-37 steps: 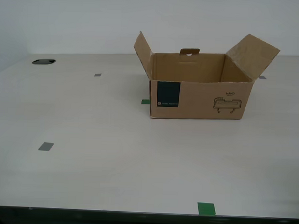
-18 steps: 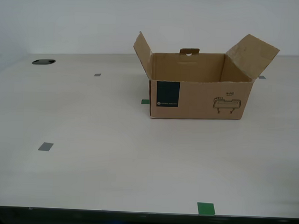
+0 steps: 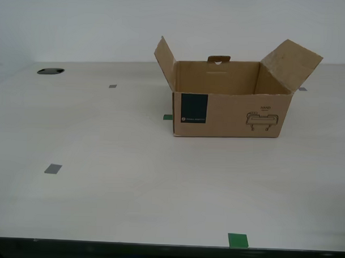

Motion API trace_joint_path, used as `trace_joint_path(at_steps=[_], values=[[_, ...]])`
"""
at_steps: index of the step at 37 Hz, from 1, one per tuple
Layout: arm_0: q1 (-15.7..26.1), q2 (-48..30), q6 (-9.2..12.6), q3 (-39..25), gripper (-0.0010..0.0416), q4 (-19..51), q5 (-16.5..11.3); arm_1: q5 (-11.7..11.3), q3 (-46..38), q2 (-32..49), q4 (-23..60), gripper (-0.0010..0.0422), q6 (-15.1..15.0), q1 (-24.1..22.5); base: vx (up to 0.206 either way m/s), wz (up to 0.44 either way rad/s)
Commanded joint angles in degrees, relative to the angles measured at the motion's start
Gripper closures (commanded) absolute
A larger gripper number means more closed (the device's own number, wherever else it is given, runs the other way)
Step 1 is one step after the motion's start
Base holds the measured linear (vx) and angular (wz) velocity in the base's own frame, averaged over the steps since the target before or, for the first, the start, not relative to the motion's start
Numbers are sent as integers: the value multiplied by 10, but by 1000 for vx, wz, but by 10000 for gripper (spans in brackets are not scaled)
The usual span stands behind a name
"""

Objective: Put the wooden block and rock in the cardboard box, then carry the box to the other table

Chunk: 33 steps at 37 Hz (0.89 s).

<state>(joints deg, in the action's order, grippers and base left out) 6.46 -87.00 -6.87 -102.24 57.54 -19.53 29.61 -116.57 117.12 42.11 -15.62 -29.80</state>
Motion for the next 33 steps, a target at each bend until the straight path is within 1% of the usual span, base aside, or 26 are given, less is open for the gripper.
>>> trace_joint_path(at_steps=[1, 3, 5, 7, 9, 13, 15, 19, 20, 26, 33], values=[[4, 1, -6, 0, 406, -5, -5, 5, 25, 0, -19, 413, -6, -7, 0, 0], [5, 1, -6, 0, 406, -6, -5, 6, 40, 0, -28, 412, -14, -11, 0, 0], [7, 1, -7, 0, 406, -6, -5, 12, 52, 0, -35, 412, -33, -16, 0, 0], [8, 0, -11, 0, 406, -7, -5, 21, 64, 0, -40, 412, -52, -20, 0, 0], [11, -2, -13, 0, 406, -9, -6, 34, 76, 0, -47, 412, -61, -24, 0, 0], [14, -8, -13, 0, 406, -9, -8, 55, 104, 0, -77, 412, -61, -29, 0, 0], [15, -9, -17, 2, 406, -11, -15, 56, 120, -2, -95, 413, -60, -31, 0, 0], [18, -8, -17, 32, 406, -44, -47, 56, 140, -2, -105, 413, -60, -32, 0, 0], [18, -5, -17, 42, 406, -48, -49, 56, 144, -2, -106, 412, -60, -32, 0, 0], [19, -5, -17, 108, 406, -80, -49, 56, 155, -2, -106, 412, -60, -32, 0, 0], [26, -5, -17, 193, 406, -157, -51, 56, 155, -3, -111, 412, -61, -32, 0, 0]])
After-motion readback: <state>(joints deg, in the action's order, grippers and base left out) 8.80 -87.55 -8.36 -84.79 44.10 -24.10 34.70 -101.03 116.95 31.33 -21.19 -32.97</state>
